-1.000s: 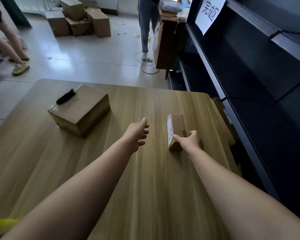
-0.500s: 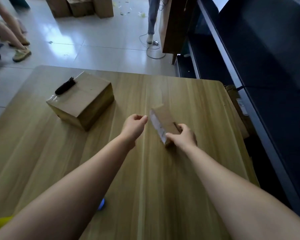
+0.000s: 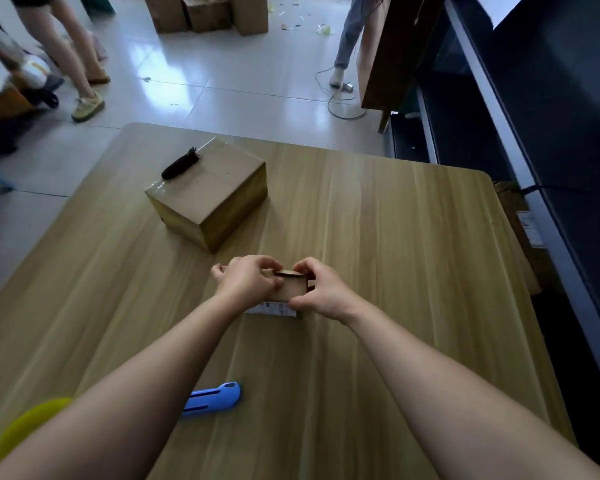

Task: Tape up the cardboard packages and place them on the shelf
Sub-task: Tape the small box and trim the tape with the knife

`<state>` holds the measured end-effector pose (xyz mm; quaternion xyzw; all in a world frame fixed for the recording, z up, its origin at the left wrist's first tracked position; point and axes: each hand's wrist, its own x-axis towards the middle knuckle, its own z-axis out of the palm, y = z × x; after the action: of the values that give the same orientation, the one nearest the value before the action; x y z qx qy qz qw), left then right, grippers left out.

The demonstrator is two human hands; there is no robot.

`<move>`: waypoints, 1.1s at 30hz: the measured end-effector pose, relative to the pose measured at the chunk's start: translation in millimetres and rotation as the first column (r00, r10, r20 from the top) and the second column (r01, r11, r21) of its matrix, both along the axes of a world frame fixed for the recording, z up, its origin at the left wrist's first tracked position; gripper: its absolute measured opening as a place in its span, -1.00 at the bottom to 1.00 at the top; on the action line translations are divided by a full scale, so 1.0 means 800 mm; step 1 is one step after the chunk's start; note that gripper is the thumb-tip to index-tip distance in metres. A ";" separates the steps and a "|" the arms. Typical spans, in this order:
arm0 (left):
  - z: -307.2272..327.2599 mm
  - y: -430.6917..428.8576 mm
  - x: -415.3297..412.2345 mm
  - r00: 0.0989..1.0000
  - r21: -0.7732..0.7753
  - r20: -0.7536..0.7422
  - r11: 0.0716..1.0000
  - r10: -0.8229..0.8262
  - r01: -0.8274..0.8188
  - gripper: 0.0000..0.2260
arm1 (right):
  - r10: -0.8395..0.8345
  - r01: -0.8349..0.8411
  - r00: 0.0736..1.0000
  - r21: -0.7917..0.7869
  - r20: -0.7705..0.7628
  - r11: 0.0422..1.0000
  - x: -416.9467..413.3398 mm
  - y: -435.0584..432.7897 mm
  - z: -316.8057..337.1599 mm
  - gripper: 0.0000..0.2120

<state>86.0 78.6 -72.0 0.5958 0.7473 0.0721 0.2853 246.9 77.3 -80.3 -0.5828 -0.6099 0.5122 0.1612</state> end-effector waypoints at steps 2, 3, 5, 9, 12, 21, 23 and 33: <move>-0.004 -0.005 -0.010 0.999 0.003 0.028 1.000 0.028 -0.028 -0.86 | 0.002 -0.002 0.999 -0.006 -0.037 1.000 -0.007 -0.001 -0.001 -0.46; -0.005 -0.007 -0.015 0.998 0.014 0.043 0.998 0.054 -0.055 -0.87 | -0.008 0.007 0.998 -0.015 -0.063 1.000 -0.010 -0.002 -0.001 -0.46; -0.006 -0.010 -0.022 0.990 0.040 0.082 0.993 0.112 -0.115 -0.90 | -0.055 0.050 0.989 -0.040 -0.139 0.998 -0.014 -0.004 -0.004 -0.50; -0.008 -0.021 -0.027 0.981 0.117 0.124 0.980 0.150 -0.164 -0.89 | -0.147 0.147 0.974 -0.012 -0.170 0.989 -0.022 -0.006 -0.014 -0.73; -0.013 -0.028 -0.028 0.977 0.161 0.133 0.969 0.167 -0.187 -0.86 | -0.215 0.214 0.954 -0.031 -0.206 0.976 -0.029 -0.006 -0.018 -0.75; -0.014 -0.031 -0.032 0.976 0.026 0.055 0.977 0.211 -0.213 -0.77 | -0.376 0.326 0.907 -0.248 -0.189 0.912 -0.038 -0.010 -0.030 -0.90; -0.013 -0.032 -0.033 0.973 0.032 0.063 0.974 0.223 -0.226 -0.78 | -0.381 0.327 0.907 -0.270 -0.180 0.906 -0.037 -0.010 -0.027 -0.92; -0.009 -0.044 -0.026 0.981 0.145 0.029 0.971 0.190 -0.192 -0.79 | -0.279 0.273 0.958 -0.082 -0.072 0.959 -0.043 -0.003 -0.023 -0.88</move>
<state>65.4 43.7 -79.5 0.5400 0.7916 0.1587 0.2381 212.5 74.5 -98.4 -0.6458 -0.4968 0.5298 0.2353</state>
